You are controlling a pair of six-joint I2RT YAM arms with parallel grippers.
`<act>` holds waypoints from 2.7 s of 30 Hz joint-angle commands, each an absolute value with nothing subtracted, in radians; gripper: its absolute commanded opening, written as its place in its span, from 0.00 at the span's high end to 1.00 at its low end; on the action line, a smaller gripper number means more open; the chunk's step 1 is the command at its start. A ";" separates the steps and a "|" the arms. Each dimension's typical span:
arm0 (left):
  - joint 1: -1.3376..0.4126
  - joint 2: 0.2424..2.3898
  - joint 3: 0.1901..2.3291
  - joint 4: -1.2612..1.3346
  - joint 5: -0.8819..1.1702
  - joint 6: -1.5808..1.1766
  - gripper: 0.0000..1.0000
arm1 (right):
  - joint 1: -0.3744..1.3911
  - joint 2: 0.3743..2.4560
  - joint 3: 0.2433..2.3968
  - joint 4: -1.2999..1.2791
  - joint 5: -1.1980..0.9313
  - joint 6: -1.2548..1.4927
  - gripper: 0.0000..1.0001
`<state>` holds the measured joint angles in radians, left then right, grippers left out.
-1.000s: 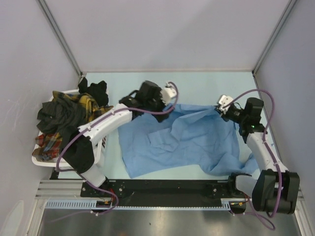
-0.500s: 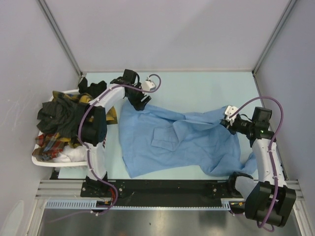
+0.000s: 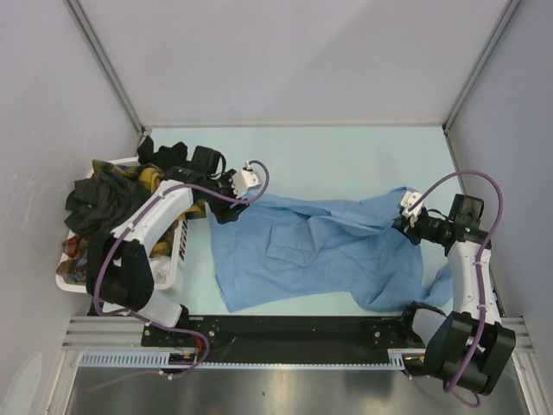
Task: Fold and stack the long sleeve shirts
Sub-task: Flatten the shirt out
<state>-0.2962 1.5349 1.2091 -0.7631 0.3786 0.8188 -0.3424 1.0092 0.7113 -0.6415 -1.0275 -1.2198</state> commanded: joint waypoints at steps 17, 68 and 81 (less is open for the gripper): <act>-0.291 1.653 1.287 -0.764 0.394 1.367 0.31 | -0.365 1.049 0.792 -0.719 -1.080 -1.339 1.00; -0.285 1.680 1.347 -0.888 0.414 1.301 0.72 | -0.385 1.080 0.861 -0.652 -1.098 -1.240 1.00; -0.285 1.531 1.543 -0.505 0.028 0.679 1.00 | -0.387 1.201 1.101 0.045 -0.954 -0.459 1.00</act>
